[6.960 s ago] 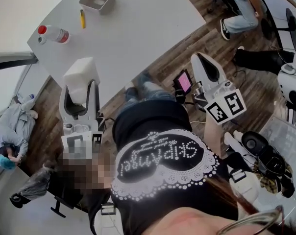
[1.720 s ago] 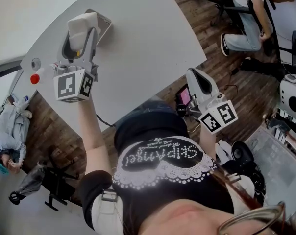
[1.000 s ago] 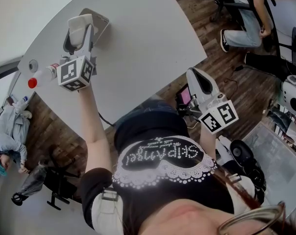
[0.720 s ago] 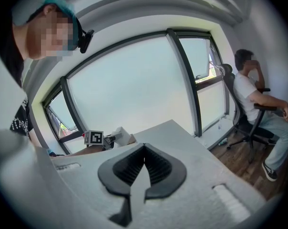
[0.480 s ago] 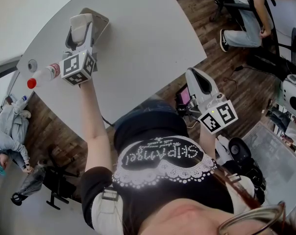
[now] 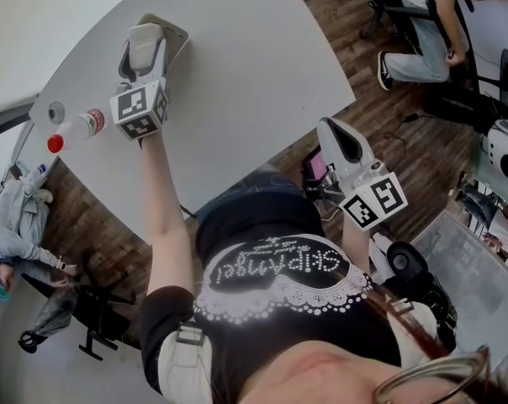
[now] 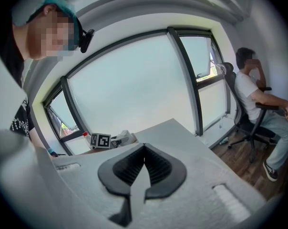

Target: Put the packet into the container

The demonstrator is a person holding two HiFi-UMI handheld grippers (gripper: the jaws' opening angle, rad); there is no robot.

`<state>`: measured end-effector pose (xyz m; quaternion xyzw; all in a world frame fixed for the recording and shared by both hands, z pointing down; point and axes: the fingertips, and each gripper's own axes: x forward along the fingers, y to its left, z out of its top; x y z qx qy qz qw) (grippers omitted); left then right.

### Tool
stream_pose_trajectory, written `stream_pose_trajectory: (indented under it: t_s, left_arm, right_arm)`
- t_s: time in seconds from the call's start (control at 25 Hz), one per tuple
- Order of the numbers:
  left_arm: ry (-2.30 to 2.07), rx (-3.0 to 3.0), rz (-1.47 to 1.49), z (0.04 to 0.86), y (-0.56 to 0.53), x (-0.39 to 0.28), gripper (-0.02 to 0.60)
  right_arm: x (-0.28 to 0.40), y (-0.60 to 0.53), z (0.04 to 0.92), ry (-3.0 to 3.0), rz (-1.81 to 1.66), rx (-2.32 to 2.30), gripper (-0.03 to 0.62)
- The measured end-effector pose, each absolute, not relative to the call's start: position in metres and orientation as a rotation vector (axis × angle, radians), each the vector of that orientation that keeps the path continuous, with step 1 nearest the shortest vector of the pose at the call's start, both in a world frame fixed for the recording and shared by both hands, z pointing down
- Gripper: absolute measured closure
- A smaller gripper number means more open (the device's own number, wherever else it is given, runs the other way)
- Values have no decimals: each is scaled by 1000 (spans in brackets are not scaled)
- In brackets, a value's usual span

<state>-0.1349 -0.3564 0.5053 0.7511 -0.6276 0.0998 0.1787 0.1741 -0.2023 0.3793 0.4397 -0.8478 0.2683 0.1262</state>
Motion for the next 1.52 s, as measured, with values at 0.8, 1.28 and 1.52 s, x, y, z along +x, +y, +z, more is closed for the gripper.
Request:
stream_pose_trajectory:
  t_s: [0.8, 1.28, 1.52]
  left_arm:
    - [-1767, 2056, 319, 517, -349, -142, 245]
    - [-1868, 2064, 231, 480, -349, -154, 572]
    - [-1882, 2096, 229, 464, -345, -157, 580]
  right_arm:
    - [170, -205, 373, -2503, 761, 1268, 599]
    - [166, -201, 365, -2548, 738, 1244, 599]
    - [167, -195, 358, -2554, 724, 1258, 599]
